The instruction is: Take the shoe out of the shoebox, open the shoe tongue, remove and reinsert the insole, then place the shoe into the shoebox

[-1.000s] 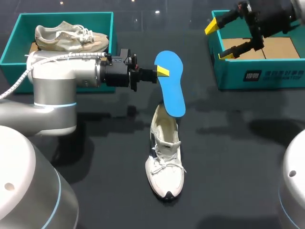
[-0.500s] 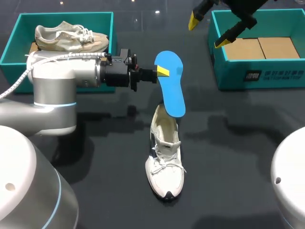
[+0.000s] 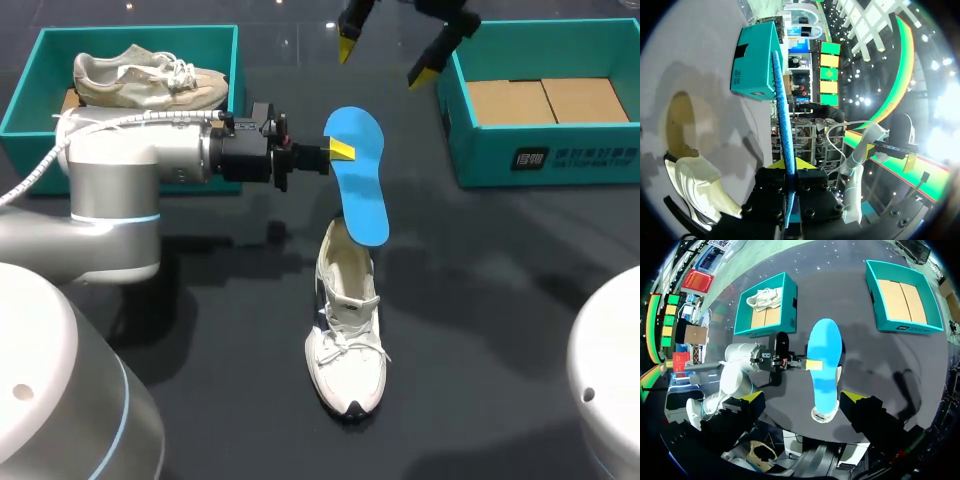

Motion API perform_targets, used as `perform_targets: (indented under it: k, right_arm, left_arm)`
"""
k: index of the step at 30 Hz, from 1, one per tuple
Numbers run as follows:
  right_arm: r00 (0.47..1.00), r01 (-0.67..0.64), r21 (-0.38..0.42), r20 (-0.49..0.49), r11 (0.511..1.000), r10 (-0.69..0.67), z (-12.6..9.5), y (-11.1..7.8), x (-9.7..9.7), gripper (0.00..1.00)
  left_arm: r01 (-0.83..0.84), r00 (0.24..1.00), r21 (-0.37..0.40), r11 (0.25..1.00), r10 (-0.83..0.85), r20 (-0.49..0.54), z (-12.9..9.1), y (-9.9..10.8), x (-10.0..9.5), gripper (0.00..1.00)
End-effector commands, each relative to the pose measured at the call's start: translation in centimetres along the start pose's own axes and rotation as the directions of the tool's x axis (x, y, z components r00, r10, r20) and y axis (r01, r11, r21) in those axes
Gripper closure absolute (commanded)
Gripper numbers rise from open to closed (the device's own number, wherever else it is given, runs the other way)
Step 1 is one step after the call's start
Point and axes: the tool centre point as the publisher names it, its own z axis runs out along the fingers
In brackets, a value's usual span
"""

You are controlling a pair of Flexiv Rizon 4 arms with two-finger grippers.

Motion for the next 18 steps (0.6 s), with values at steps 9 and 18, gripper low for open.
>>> perform_targets:
  k: [9, 18]
  right_arm:
    - [0.931, -0.042, -0.012, 0.362, 0.999, 0.043, 1.9, -1.3, 3.0, 0.00]
    - [0.893, -0.042, -0.002, 0.448, 0.999, 0.039, 1.8, -2.5, 2.4, 0.00]
  left_arm:
    - [0.000, 1.000, 0.001, 1.000, 0.000, 0.001, 0.1, 0.0, 0.0, 1.00]
    - [0.000, 1.000, 0.001, 1.000, 0.000, 0.001, 0.1, 0.0, 0.0, 1.00]
